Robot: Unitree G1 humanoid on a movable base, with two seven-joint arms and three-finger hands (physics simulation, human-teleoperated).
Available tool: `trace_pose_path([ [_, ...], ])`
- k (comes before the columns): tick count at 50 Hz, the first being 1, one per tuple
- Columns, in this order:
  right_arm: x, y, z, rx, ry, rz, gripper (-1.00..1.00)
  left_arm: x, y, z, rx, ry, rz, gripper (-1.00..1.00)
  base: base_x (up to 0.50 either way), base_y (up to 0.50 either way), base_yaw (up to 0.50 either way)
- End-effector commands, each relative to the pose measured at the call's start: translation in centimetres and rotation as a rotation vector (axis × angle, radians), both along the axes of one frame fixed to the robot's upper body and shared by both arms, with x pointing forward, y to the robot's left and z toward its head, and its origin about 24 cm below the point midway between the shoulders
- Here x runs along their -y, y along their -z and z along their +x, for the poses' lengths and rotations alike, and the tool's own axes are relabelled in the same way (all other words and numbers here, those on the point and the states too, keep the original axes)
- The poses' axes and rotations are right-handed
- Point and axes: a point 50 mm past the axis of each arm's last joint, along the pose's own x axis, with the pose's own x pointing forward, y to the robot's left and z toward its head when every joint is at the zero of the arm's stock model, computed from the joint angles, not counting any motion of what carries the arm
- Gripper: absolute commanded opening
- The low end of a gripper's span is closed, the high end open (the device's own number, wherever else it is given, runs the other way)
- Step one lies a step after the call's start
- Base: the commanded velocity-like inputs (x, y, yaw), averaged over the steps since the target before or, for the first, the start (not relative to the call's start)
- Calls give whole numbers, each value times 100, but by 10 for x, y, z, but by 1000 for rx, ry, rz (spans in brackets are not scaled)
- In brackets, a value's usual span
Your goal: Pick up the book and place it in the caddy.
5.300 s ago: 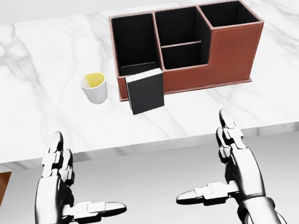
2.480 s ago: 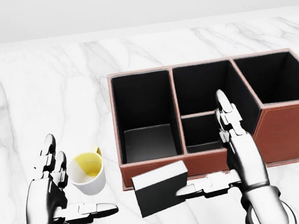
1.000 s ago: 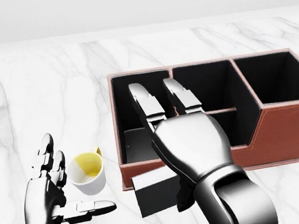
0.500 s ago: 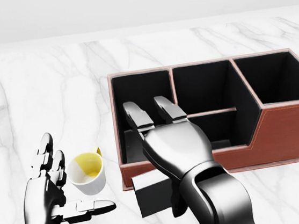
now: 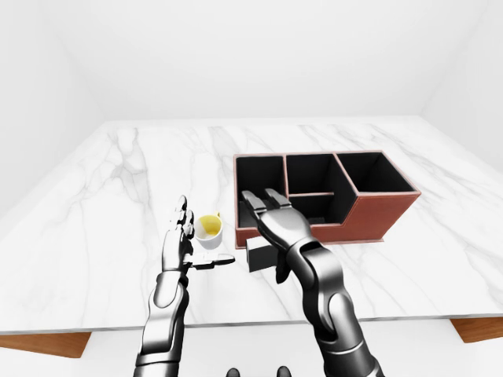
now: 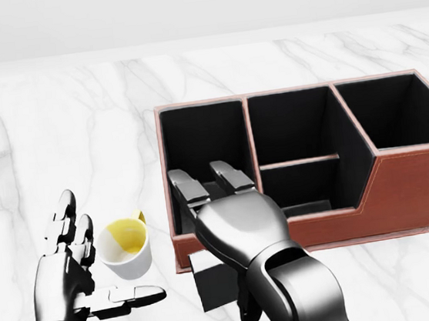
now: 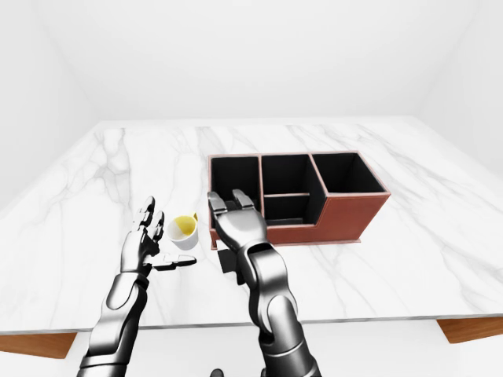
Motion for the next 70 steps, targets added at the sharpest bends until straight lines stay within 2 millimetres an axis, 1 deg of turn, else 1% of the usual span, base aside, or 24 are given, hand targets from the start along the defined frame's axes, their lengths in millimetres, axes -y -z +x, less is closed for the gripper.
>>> trace_pose_path([
  [1, -1, 10, -3, -41, -13, 5, 100, 0, 1, 1, 0, 0, 0, 100, 0, 0, 0],
  [8, -1, 10, -7, -40, -16, 1, 100, 1, -2, -3, 0, 0, 0, 100, 0, 0, 0],
  [14, -3, 16, -9, -61, -21, -12, 100, 1, -2, -4, 1, 0, -1, 100, 0, 0, 0],
  [15, -4, 21, -8, -80, -24, -21, 100, 0, -2, -3, 1, -1, -1, 100, 0, 0, 0],
  [23, -9, 30, -3, -128, -39, -27, 100, 1, -4, -4, 2, -1, -1, 100, 0, 0, 0],
  [26, -10, 35, -2, -152, -46, -27, 100, 0, -1, 0, 2, -1, -1, 100, 0, 0, 0],
  [30, -11, 39, -1, -171, -52, -28, 100, 0, -1, -1, 2, -1, -2, 100, 0, 0, 0],
  [58, -12, 41, 1, -183, -56, -30, 100, 0, -4, -3, 2, -2, -2, 100, 0, 0, 0],
  [61, -11, 55, 7, -246, -59, -39, 100, 0, -2, -1, 2, -1, -4, 100, 0, 0, 0],
  [62, -10, 56, 10, -254, -55, -40, 100, 0, -2, -1, 2, -1, -5, 100, 0, 0, 0],
  [70, -8, 56, 14, -259, -52, -43, 100, 0, -1, 0, 2, 0, -5, 100, 0, 0, 0],
])
